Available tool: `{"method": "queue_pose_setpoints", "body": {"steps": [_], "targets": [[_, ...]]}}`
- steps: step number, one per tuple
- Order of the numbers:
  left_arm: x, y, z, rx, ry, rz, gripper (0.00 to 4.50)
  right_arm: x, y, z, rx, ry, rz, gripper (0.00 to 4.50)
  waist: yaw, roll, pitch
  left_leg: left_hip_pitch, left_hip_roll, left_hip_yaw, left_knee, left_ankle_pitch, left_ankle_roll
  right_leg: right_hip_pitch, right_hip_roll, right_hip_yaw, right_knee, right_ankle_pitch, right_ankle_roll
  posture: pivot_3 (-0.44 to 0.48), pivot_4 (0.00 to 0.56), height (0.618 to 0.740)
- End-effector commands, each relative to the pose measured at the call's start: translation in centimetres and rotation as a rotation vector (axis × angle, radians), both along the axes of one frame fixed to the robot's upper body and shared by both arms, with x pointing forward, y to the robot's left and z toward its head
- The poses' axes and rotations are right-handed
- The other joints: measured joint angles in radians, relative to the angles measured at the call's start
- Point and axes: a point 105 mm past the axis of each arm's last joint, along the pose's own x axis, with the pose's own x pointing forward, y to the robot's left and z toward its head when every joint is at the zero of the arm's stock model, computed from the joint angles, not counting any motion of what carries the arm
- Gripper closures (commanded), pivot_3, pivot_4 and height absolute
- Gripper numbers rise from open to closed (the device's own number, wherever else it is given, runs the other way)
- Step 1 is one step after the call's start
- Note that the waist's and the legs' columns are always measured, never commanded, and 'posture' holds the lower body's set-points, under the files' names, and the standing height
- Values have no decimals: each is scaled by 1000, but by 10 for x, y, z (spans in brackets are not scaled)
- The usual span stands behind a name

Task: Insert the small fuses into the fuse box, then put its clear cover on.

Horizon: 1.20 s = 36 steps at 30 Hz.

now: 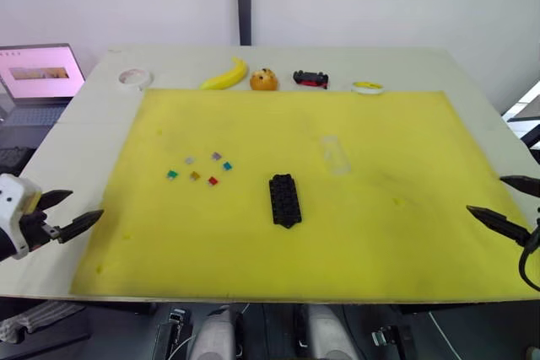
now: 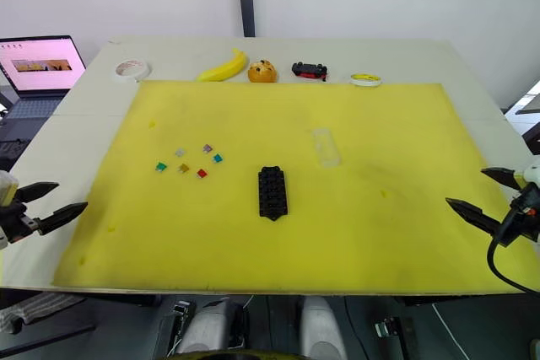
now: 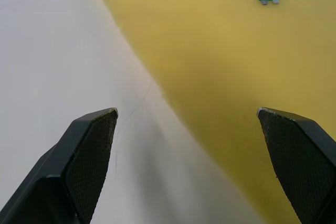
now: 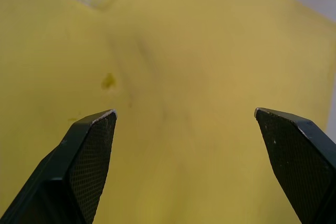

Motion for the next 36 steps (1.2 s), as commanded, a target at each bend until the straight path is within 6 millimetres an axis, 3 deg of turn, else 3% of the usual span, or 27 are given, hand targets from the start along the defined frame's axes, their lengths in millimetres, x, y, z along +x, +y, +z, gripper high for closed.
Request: {"method": "queue_pose_setpoints", "body": {"steps": [1,14,26,36], "targets": [[-2,-8,7,-36,-8,-52,14,2,4,9,-18,-40,15,0,0,0,0,0,0,0,0,0,0,0,0,0,0,0,0,0,150,740],[8,-9,7,4,-35,-28,14,8,12,6,-27,-50,36,0,0,0,0,0,0,0,0,0,0,0,0,0,0,0,0,0,150,740],[5,-15,6,12,-42,-18,14,13,11,5,-29,-58,44,0,1,0,0,0,-1,0,0,0,0,1,0,0,0,0,0,0,150,740],[10,-32,10,14,-42,-49,14,16,17,1,-22,-59,53,0,1,0,0,0,-1,0,0,0,0,1,1,0,0,0,0,0,150,740]]}}
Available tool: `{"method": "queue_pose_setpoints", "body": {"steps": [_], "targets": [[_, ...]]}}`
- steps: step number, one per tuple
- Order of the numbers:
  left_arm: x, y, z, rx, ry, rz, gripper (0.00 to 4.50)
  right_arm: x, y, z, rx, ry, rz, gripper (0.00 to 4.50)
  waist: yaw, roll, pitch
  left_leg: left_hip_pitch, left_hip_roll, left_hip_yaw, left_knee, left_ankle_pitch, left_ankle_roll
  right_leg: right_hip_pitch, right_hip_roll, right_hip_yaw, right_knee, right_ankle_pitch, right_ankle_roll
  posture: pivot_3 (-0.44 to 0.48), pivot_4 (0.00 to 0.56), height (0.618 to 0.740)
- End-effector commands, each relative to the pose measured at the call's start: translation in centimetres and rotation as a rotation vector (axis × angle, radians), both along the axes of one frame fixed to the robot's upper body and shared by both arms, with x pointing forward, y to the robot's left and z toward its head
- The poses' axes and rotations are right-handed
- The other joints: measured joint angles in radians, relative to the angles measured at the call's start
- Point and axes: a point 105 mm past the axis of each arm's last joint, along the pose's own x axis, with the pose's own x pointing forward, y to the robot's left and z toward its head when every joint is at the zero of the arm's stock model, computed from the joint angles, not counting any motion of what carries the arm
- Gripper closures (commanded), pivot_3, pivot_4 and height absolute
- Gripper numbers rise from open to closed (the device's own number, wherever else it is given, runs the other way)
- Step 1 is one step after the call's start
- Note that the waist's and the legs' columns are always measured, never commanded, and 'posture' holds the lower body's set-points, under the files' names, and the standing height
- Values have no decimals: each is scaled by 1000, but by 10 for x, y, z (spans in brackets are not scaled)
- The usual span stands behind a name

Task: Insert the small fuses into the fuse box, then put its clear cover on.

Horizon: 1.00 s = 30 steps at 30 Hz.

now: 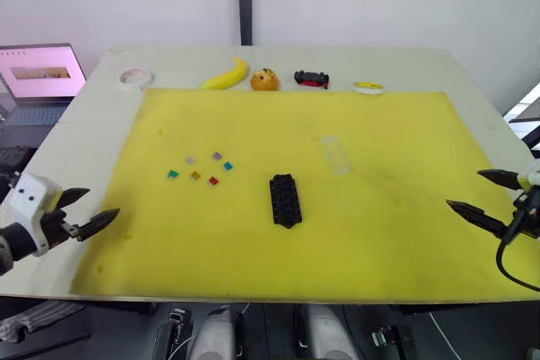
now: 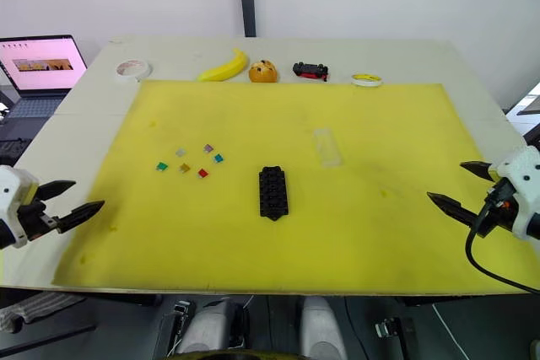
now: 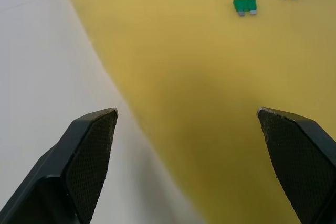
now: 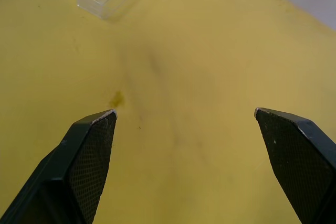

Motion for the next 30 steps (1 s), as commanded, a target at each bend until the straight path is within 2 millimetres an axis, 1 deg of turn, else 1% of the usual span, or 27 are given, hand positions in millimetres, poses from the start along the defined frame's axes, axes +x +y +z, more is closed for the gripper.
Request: {"method": "queue_pose_setpoints", "body": {"steps": [1,6,8,12,16,19,22,24,27,28,29,30], "targets": [[3,-6,12,9,-32,-20,14,1,3,9,-18,-41,8,0,0,0,0,0,0,0,0,0,0,0,0,0,0,0,0,0,150,740],[1,-16,12,-4,-21,-47,14,2,7,15,-20,-68,14,0,0,0,0,0,0,0,0,0,0,0,2,0,0,0,0,0,150,740],[1,-21,11,-11,-12,-61,14,1,13,17,-21,-83,24,0,0,0,0,0,0,0,0,0,0,0,2,0,0,0,0,0,150,740],[6,-32,10,-23,-1,-110,14,2,27,20,-14,-93,64,0,1,0,0,0,0,0,0,0,0,0,2,0,0,0,0,0,150,740],[9,-40,18,-71,-6,-133,14,4,48,23,29,-97,127,0,0,0,0,0,0,0,1,0,0,1,3,0,0,0,0,0,150,740],[-1,-51,19,-160,13,-144,14,4,72,23,70,-98,202,0,-4,0,0,0,0,-1,1,0,0,1,3,0,1,0,0,0,150,740],[-9,-61,16,-269,31,-101,14,5,108,25,173,-108,296,0,-6,0,0,0,0,-1,1,0,0,0,1,0,1,0,1,0,150,740],[-10,-62,17,-385,27,-27,14,4,136,27,242,-116,382,0,-5,0,0,0,0,-1,1,0,0,0,1,0,2,0,1,0,150,740],[-15,-62,19,-561,46,62,14,3,172,29,316,-119,501,0,-3,0,0,1,0,-2,1,0,0,1,1,0,3,0,1,0,150,740],[-16,-63,19,-599,57,77,14,2,179,30,326,-118,526,0,-2,-1,0,1,0,-2,1,0,0,1,1,0,3,0,1,0,150,740],[-19,-65,17,-634,80,90,14,1,193,30,345,-112,576,0,0,-1,0,1,0,-3,1,0,0,1,1,-1,4,0,1,0,150,740],[-21,-66,16,-652,96,99,14,0,202,30,357,-108,608,0,1,-1,0,0,-1,-4,2,0,0,1,1,-1,4,0,1,0,150,740]]}}
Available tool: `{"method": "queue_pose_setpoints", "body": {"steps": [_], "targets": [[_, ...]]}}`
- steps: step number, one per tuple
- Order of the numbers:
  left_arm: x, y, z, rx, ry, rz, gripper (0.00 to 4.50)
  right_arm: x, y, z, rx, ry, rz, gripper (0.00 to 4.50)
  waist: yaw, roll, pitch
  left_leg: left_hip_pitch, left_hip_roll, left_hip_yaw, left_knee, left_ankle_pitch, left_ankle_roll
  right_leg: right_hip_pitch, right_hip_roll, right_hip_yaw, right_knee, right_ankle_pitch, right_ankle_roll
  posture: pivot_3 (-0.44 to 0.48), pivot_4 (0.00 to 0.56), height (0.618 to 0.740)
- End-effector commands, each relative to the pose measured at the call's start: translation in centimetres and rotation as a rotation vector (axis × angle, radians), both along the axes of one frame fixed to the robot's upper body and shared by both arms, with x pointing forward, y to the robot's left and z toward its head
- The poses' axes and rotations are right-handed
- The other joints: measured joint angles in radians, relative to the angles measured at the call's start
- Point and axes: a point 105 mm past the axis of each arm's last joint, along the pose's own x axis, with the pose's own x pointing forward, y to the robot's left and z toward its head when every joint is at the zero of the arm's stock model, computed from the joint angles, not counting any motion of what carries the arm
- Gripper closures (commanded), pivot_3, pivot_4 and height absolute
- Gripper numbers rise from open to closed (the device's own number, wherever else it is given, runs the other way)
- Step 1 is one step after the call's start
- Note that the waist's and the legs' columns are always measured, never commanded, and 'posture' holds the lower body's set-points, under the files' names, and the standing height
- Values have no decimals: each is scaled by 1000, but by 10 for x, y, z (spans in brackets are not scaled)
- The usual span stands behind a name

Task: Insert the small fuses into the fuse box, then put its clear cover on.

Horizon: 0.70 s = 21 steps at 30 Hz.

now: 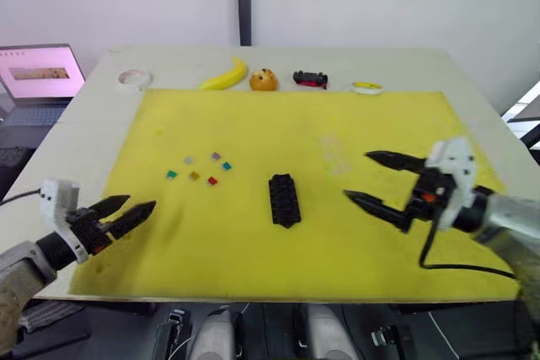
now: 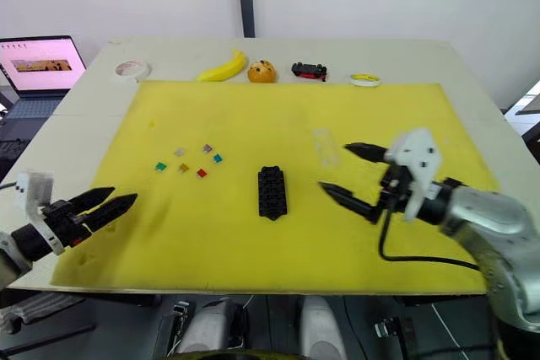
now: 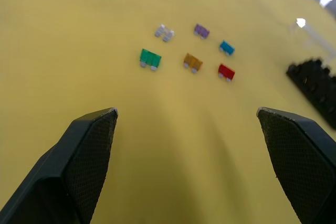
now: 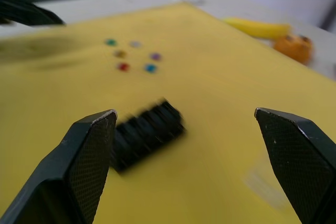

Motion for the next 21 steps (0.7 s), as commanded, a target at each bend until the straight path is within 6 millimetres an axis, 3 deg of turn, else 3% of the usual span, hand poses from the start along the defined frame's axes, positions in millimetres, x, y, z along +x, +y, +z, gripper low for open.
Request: {"method": "queue_pose_setpoints", "body": {"steps": [1,5,14,21], "targets": [[-4,-5,7,-78,23,24,14,-7,34,4,31,-21,123,0,0,0,0,0,0,0,0,0,0,0,0,0,0,0,0,0,150,740],[8,-18,12,-251,84,34,14,4,58,-6,-14,-28,170,0,3,-1,-1,1,-1,-3,1,1,-1,2,-1,-2,0,0,0,0,150,740],[28,-28,22,-451,249,106,14,16,69,-11,-35,-65,185,0,-3,-2,-1,1,-2,-6,1,1,-1,3,-4,-3,0,0,0,0,150,740],[46,-16,10,-603,323,238,14,22,77,-11,-48,-101,185,0,-1,-2,-1,1,-2,-8,0,3,-4,4,-4,-5,1,0,-1,0,150,740]]}}
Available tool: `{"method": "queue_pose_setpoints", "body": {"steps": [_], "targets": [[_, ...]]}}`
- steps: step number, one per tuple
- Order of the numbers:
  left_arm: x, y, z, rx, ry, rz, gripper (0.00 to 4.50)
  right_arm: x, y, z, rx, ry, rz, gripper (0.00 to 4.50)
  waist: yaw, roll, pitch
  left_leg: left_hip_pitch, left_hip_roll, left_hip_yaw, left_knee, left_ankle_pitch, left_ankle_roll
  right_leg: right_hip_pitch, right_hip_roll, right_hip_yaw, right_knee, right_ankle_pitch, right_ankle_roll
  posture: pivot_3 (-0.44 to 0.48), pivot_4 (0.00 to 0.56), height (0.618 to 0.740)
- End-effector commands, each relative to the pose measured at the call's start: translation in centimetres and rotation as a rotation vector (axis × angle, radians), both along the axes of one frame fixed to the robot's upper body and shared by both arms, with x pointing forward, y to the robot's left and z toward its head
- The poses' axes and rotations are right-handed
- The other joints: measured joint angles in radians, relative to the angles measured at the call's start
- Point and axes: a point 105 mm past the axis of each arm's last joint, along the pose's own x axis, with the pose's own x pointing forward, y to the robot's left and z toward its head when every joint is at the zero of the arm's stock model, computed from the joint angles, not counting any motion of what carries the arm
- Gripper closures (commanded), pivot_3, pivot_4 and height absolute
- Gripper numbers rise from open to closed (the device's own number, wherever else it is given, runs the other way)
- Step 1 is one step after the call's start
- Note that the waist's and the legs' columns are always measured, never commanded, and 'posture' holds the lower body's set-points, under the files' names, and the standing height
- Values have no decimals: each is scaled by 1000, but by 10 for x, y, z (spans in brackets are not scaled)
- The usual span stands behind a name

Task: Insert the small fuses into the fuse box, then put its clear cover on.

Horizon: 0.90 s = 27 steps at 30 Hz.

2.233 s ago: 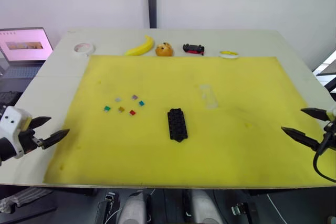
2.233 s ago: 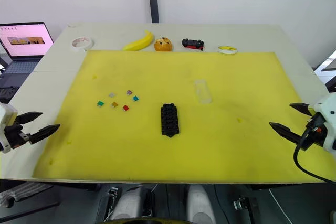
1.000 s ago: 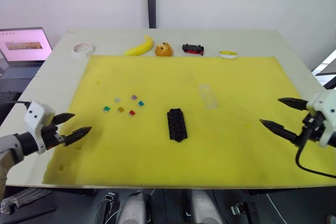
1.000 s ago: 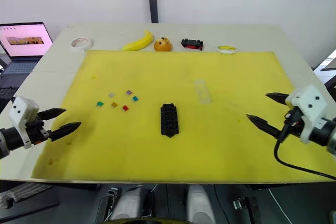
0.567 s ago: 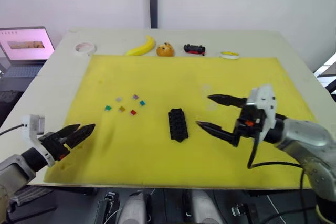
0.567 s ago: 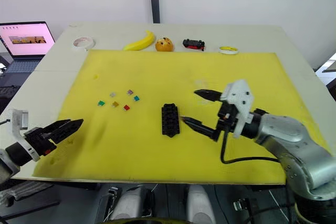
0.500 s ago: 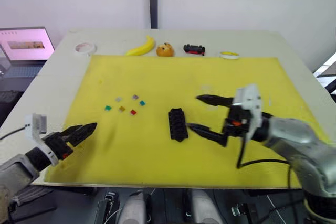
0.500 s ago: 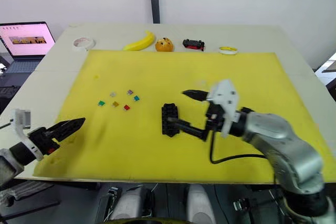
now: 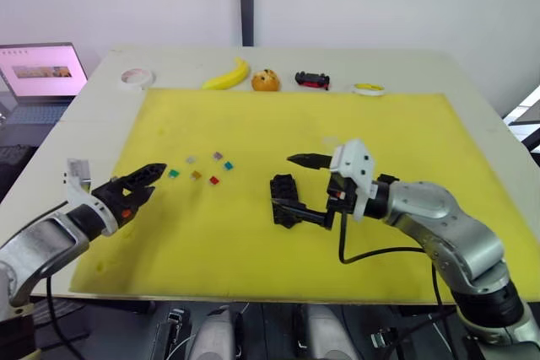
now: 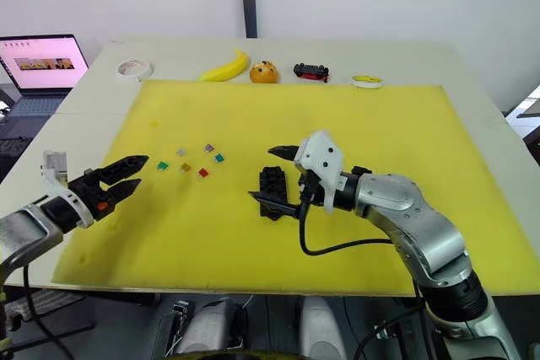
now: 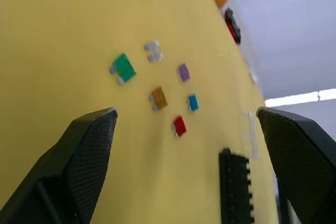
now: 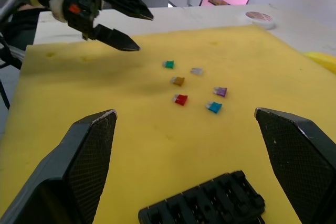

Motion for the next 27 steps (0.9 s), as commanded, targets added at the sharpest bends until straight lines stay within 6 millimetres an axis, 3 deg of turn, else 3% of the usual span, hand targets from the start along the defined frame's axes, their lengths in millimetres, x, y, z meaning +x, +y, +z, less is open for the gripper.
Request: {"method": "queue_pose_setpoints", "body": {"steps": [1,7,19,27], "targets": [[7,5,1,-41,17,40,14,2,4,10,0,-71,6,0,2,0,0,0,0,0,0,0,0,0,1,0,0,0,0,0,150,740],[16,-6,0,-95,18,-50,14,2,8,7,-4,-80,8,0,2,0,0,0,-2,-2,0,1,-1,2,2,-3,-1,0,0,0,150,740],[31,-7,-11,-170,92,-94,14,-3,16,0,-41,-114,6,0,3,0,0,0,-2,-4,0,3,-4,3,2,-3,-1,0,0,0,150,740],[45,-20,-4,-201,81,-107,14,-1,15,-4,-34,-112,-21,0,9,0,0,0,-4,-7,0,2,-4,4,0,-5,-2,0,0,0,150,740]]}}
